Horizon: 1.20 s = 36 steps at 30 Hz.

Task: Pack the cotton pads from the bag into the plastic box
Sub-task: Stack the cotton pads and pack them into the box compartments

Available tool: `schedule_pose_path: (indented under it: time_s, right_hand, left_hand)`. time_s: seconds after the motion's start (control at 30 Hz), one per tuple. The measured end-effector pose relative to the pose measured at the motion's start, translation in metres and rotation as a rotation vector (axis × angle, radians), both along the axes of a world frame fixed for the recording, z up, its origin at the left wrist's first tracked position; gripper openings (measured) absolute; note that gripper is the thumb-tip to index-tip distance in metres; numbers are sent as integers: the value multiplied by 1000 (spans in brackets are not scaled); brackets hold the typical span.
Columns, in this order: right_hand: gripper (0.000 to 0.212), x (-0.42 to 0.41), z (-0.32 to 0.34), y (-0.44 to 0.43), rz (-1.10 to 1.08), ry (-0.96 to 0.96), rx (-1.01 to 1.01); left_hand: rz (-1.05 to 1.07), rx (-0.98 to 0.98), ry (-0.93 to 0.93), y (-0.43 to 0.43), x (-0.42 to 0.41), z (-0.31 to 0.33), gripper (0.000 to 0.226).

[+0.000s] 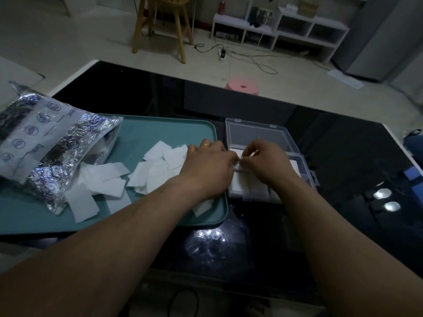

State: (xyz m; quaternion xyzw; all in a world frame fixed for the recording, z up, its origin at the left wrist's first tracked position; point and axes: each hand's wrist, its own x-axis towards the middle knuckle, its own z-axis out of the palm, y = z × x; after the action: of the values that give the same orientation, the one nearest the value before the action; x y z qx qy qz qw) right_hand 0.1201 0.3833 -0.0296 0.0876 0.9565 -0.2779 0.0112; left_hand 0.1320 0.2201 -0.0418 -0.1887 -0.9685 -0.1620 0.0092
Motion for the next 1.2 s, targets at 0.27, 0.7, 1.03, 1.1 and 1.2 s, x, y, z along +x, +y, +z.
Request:
schedule_pose_path:
  time_s: [0.27,0.7,1.03,1.1,1.2]
  right_hand:
    - [10,8,24,-36,137,208,-16]
    - [73,41,19,-99,397,-36,231]
    - [30,35,10,-109,513,109,412]
    - [26,32,9,-108,513,150,413]
    - [27,28,10,-103,524,216,390]
  left_hand:
    - [209,235,51,-73,-5,43,31]
    - [61,-112,-169,-127,38,16,78]
    - [-33,-113,-170,-137,33,14,26]
    - [-30,-97,-186,-139,31,17,26]
    - [8,-120,-162,-141,31,25,33]
